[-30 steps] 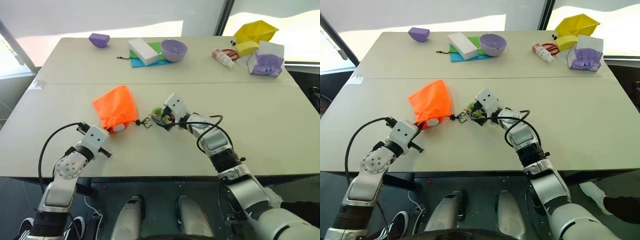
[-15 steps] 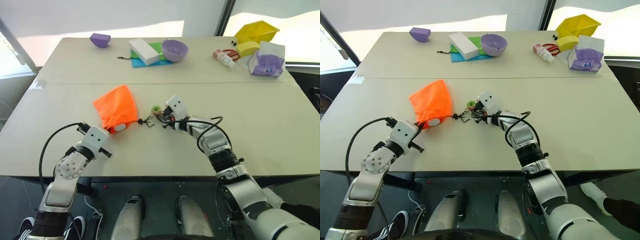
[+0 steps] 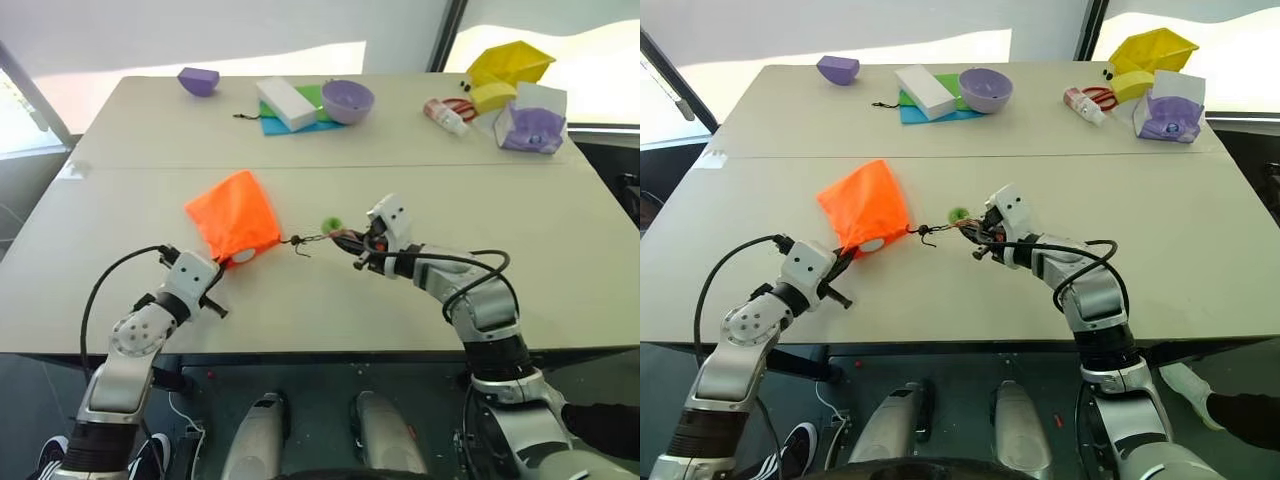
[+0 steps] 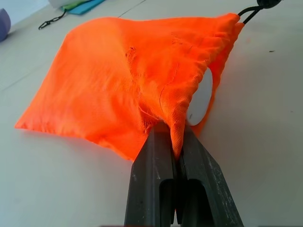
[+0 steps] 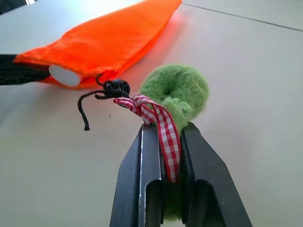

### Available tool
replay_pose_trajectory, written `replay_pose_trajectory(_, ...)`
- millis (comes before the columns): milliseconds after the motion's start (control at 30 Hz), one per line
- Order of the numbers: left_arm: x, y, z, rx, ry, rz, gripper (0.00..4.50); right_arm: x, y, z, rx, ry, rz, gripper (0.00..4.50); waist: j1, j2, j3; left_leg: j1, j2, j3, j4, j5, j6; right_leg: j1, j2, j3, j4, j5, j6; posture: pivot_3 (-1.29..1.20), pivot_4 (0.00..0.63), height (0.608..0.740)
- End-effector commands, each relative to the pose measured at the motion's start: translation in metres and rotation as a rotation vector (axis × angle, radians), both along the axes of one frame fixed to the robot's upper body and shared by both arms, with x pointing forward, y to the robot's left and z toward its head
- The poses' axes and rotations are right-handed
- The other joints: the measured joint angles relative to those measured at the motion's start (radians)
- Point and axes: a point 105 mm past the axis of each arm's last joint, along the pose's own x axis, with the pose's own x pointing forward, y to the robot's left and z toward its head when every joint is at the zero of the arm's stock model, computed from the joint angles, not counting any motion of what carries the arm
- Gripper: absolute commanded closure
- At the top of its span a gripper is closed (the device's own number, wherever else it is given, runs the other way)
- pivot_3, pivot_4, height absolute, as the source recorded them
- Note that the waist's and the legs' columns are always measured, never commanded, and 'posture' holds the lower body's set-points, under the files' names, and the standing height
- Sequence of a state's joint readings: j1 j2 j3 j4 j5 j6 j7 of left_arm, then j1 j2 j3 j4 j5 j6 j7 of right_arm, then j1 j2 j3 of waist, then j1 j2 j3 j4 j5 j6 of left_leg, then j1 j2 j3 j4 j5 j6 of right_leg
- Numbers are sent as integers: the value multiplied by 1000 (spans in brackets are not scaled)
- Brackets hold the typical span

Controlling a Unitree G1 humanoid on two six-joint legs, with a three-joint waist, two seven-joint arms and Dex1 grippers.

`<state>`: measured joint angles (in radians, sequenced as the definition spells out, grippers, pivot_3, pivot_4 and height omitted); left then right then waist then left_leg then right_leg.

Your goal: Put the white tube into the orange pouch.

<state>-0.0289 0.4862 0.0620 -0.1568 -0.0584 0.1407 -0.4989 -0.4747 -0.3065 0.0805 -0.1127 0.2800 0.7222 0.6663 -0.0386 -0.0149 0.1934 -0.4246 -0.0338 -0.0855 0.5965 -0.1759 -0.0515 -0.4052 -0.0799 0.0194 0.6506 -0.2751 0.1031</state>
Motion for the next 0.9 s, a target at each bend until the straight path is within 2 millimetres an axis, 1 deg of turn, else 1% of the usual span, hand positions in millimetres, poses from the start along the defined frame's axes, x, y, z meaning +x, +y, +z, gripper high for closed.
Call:
replay_pose_trajectory(33, 0, -1, 9, -31, -17, -32, 4500, 0, -3, 4, -19, -44, -18, 4481, 1, 0, 0, 0, 0, 0, 0, 0, 0, 0, 0, 0, 0, 0, 0, 0, 150, 740)
replay_pose_trajectory(67, -1, -2, 8, -57, -1, -43, 4500, 0, -3, 2, -14, -37, -25, 4481, 2, 0, 0, 0, 0, 0, 0, 0, 0, 0, 0, 0, -1, 0, 0, 0, 150, 740)
replay_pose_trajectory(167, -2, 0, 10, -101, 11, -55, 3611, 1, -3, 0, -4, -32, -36, 4500, 2, 0, 0, 0, 0, 1, 0, 0, 0, 0, 0, 0, -1, 2, 3, 0, 150, 740)
replay_pose_trajectory(200, -3, 0, 12, -108, 11, -64, 3170, 1, -3, -2, -15, -34, -38, 4500, 2, 0, 0, -1, 0, 1, 0, 0, 0, 0, -1, 0, -1, 2, 3, 0, 150, 740)
replay_pose_trajectory(233, -4, 0, 14, -114, 12, -71, 2630, 2, -3, -3, -23, -35, -39, 4500, 2, 0, 0, -1, 0, 1, 0, 0, 0, 0, 0, 0, -1, 2, 3, 0, 150, 740)
replay_pose_trajectory(300, -8, -3, 19, -144, 30, -132, 1719, 3, -5, -8, -40, -34, -46, 4500, 2, 0, 0, 0, 0, 0, 0, 0, 0, 0, 0, 0, -1, 2, 3, 0, 150, 740)
replay_pose_trajectory(367, -11, 0, 23, -163, 37, -160, 1719, 3, -6, -10, -31, -23, -55, 4500, 1, 0, 0, 0, 0, 0, 0, 0, 0, 0, 0, 0, -1, 0, 1, 0, 150, 740)
replay_pose_trajectory(400, -11, 3, 25, -146, 26, -164, 1719, 3, -6, -11, -36, -26, -56, 4500, 1, 0, 0, 0, 0, 0, 0, 0, 0, 0, 0, 0, -1, 0, 0, 0, 150, 740)
replay_pose_trajectory(467, -16, 8, 37, -189, 28, -206, 1719, 2, -4, -14, -63, -37, -49, 4500, 0, 0, 0, 0, 3, 1, 0, 0, 0, 0, 0, 0, -1, 0, 0, 0, 150, 740)
replay_pose_trajectory(533, -22, 8, 47, -213, 47, -277, 1719, 3, -4, -16, -80, -51, -48, 4500, 0, 0, 0, -1, 3, 1, 0, 0, 0, 0, 0, 0, -2, 0, 0, 0, 150, 740)
replay_pose_trajectory(600, -22, 11, 51, -219, 57, -290, 1719, 3, -2, -16, -74, -56, -40, 4500, -1, 0, 0, -1, 4, 1, 0, 0, 0, 0, 1, 0, -2, 0, 0, 0, 150, 740)
replay_pose_trajectory(633, -20, 11, 58, -265, 65, -301, 1719, 4, -1, -18, -82, -61, -40, 4500, 0, 0, 0, -1, 4, 1, 0, 0, 0, 0, 1, 0, -2, 0, 0, 0, 150, 740)
replay_pose_trajectory(700, -14, 5, 76, -361, 99, -365, 1719, 5, 2, -23, -117, -76, -39, 4500, 5, 0, 0, 0, 4, 1, 0, 0, 0, 1, 1, 0, -2, 0, 0, 0, 150, 740)
replay_pose_trajectory(733, -12, 0, 82, -380, 115, -405, 1719, 6, 3, -25, -118, -78, -45, 4500, 9, 0, 0, -1, 4, 1, 1, 0, 0, 1, 1, -1, -2, 0, 0, 0, 150, 740)
replay_pose_trajectory(833, 8, -17, 89, -340, 111, -465, 1719, 14, 3, -29, -128, -102, -91, 4500, 17, 0, 0, 0, 5, 2, 2, 1, 1, 2, 2, -1, -2, 0, -1, 0, 150, 740)
replay_pose_trajectory(900, 22, -31, 88, -312, 128, -518, 1719, 17, 3, -32, -153, -127, -104, 4500, 21, 0, 0, 1, 2, 3, 2, 2, 1, 3, 2, -1, -2, 1, -1, 0, 150, 740)
